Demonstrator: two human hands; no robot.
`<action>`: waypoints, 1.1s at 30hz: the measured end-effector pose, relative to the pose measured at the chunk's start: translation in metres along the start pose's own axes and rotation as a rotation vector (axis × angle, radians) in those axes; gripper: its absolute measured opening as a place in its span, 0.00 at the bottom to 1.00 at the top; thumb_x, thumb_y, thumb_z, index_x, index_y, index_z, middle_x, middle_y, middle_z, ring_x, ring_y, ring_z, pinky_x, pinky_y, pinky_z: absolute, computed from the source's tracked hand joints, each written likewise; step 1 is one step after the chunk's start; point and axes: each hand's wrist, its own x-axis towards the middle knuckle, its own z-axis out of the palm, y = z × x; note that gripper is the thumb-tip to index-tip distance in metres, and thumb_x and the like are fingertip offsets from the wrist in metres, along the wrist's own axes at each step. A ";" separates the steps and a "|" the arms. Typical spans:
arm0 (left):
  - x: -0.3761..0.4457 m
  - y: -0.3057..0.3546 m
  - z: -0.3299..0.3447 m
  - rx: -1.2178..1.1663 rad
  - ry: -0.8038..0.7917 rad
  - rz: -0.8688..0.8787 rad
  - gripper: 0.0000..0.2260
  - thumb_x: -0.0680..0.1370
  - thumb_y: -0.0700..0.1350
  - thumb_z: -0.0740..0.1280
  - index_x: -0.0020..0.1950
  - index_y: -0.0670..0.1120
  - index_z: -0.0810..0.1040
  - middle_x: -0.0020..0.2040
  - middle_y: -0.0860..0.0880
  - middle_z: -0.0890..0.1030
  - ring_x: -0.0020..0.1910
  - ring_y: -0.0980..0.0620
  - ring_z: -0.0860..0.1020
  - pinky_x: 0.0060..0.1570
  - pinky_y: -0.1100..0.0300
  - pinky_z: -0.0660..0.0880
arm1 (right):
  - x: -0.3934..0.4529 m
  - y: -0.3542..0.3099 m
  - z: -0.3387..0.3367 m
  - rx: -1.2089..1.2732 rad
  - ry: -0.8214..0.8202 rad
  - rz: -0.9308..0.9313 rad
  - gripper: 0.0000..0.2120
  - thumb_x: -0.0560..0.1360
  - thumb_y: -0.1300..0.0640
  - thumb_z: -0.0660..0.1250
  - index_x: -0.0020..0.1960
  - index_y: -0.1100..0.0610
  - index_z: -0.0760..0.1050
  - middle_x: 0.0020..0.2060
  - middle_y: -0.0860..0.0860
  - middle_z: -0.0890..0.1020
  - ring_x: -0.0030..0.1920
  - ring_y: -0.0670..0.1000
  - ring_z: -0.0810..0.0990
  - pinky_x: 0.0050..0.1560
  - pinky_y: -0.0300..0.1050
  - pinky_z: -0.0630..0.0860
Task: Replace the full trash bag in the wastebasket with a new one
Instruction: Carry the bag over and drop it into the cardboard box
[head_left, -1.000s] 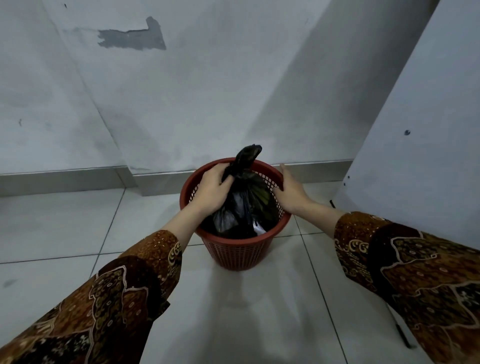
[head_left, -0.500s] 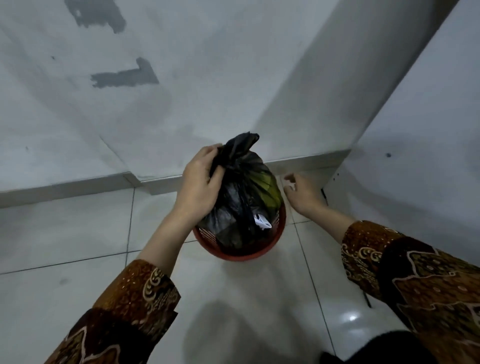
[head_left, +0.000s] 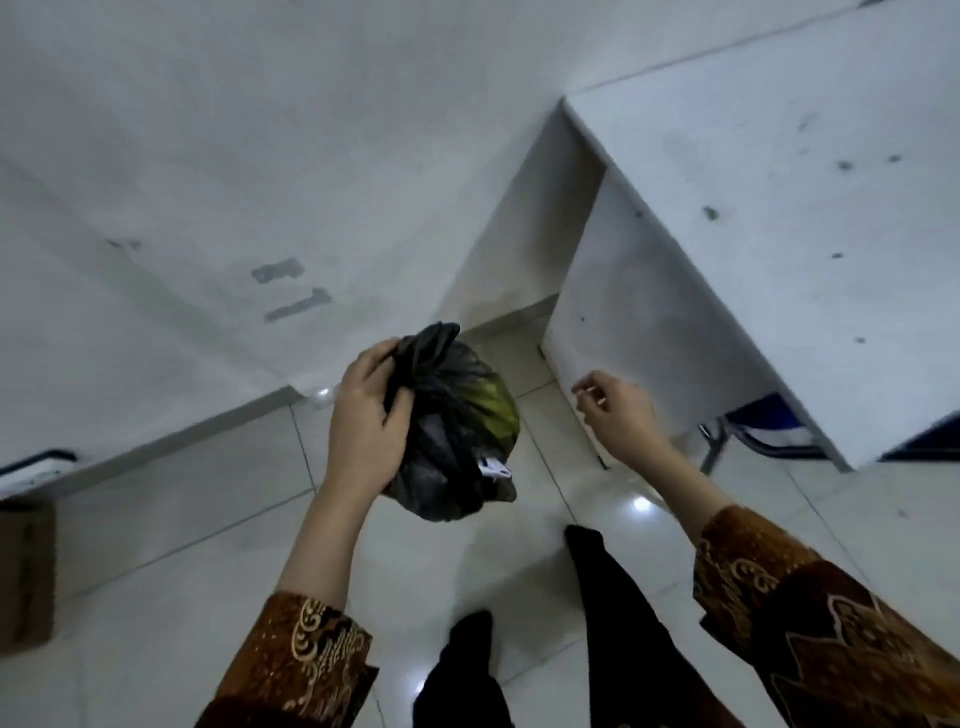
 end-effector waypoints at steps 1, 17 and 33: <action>-0.008 0.013 -0.008 -0.016 -0.022 0.007 0.17 0.76 0.40 0.59 0.63 0.43 0.76 0.62 0.47 0.75 0.64 0.47 0.72 0.67 0.54 0.68 | -0.021 -0.002 -0.016 0.022 0.038 0.026 0.09 0.77 0.54 0.60 0.50 0.55 0.77 0.43 0.55 0.83 0.44 0.56 0.81 0.45 0.53 0.79; -0.106 0.175 0.061 -0.094 -0.476 0.347 0.14 0.76 0.42 0.58 0.57 0.41 0.76 0.54 0.45 0.77 0.56 0.44 0.75 0.58 0.44 0.73 | -0.278 0.096 -0.144 0.009 0.565 0.352 0.09 0.78 0.53 0.59 0.53 0.54 0.76 0.46 0.50 0.82 0.44 0.51 0.79 0.41 0.45 0.76; -0.306 0.344 0.274 -0.141 -0.748 0.584 0.11 0.77 0.39 0.59 0.54 0.39 0.78 0.48 0.50 0.76 0.51 0.48 0.75 0.53 0.57 0.71 | -0.513 0.324 -0.205 0.015 0.773 0.587 0.09 0.78 0.55 0.60 0.52 0.55 0.77 0.45 0.50 0.81 0.46 0.53 0.79 0.43 0.44 0.70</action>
